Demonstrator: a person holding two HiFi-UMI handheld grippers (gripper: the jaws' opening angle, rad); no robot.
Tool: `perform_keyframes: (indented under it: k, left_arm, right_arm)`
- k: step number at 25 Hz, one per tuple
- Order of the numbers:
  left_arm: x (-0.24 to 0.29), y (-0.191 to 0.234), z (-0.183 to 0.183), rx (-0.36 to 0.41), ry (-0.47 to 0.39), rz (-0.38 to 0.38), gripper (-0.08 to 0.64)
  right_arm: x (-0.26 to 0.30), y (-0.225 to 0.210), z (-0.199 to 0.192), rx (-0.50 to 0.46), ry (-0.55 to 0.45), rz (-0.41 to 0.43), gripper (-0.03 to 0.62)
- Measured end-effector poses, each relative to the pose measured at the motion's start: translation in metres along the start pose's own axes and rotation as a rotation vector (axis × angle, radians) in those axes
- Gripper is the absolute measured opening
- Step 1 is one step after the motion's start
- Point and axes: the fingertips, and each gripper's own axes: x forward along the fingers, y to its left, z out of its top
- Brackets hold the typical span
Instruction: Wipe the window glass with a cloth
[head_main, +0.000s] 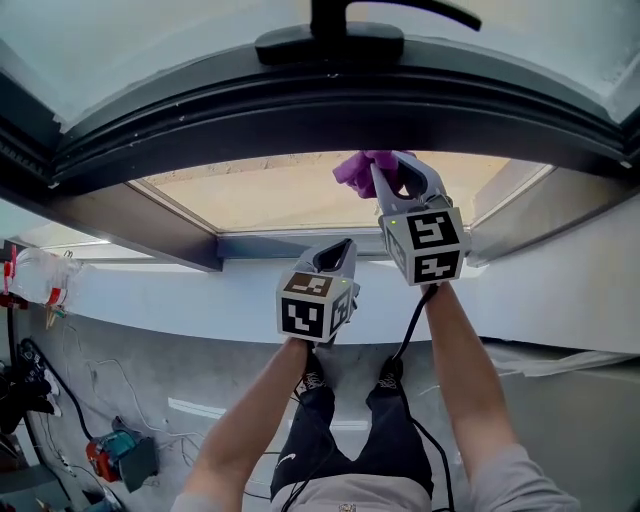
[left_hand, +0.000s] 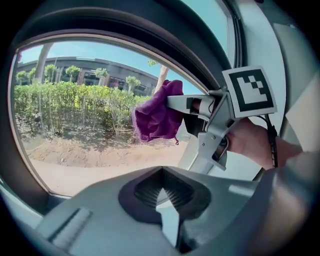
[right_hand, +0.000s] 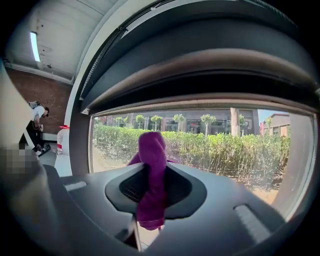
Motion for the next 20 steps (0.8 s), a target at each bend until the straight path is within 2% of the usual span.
perform_keyframes:
  k: [5,11,20]
  left_arm:
    - [-0.011,-0.007,0.020,0.013,-0.017,0.001,0.000]
    - [-0.022,-0.013,0.038,0.032,-0.033,0.014,0.000]
    - [-0.022,-0.024,0.041,0.041,-0.017,0.024,0.000]
  right_arm:
    - [-0.007,-0.005,0.038,0.032,-0.060,-0.009,0.100]
    - [-0.016,-0.013,0.062,0.083,-0.118,-0.018,0.100]
    - [-0.031,-0.038,0.068,0.130,-0.176,-0.028,0.100]
